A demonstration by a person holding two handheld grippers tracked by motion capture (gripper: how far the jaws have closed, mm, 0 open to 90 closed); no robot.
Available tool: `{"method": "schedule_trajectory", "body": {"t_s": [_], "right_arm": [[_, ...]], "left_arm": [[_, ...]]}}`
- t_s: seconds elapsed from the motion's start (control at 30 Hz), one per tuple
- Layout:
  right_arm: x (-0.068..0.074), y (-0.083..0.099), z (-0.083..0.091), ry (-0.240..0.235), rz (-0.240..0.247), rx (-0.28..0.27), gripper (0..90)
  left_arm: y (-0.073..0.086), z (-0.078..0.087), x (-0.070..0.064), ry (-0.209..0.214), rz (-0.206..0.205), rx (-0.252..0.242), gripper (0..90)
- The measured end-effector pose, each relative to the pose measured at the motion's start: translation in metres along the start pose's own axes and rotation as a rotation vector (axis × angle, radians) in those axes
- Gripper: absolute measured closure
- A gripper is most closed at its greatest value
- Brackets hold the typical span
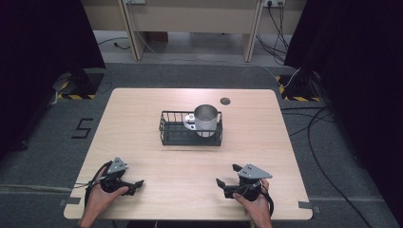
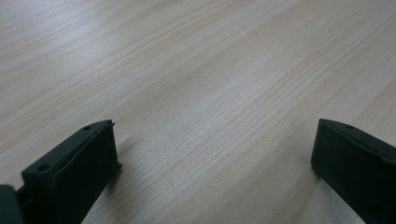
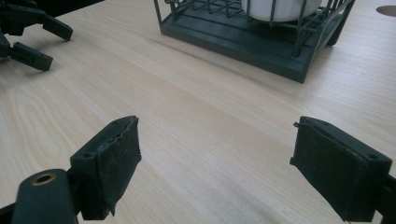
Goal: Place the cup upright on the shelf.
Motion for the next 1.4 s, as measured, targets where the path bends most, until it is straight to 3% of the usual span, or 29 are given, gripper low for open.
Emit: {"method": "schedule_trajectory", "body": {"t_s": [0.6, 1.4], "right_arm": [[-0.004, 0.014, 0.008, 0.019, -0.023, 0.017, 15.2], [-0.012, 0.036, 0.013, 0.066, -0.039, 0.089, 15.2]], "left_arm": [[0.000, 0.000, 0.000, 0.000, 0.001, 0.000, 0.0], [0.000, 0.000, 0.000, -0.001, 0.001, 0.000, 0.0]]}}
Point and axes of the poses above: each handheld gripper's, and its own axes: z roughly backward along the jaws, y roughly out of its underside, x roughly to its left, the point moved 8 cm from there along -z, roughly forward along the jaws, and after that the axes turned 9 degrees about x, right-handed, at the moved point
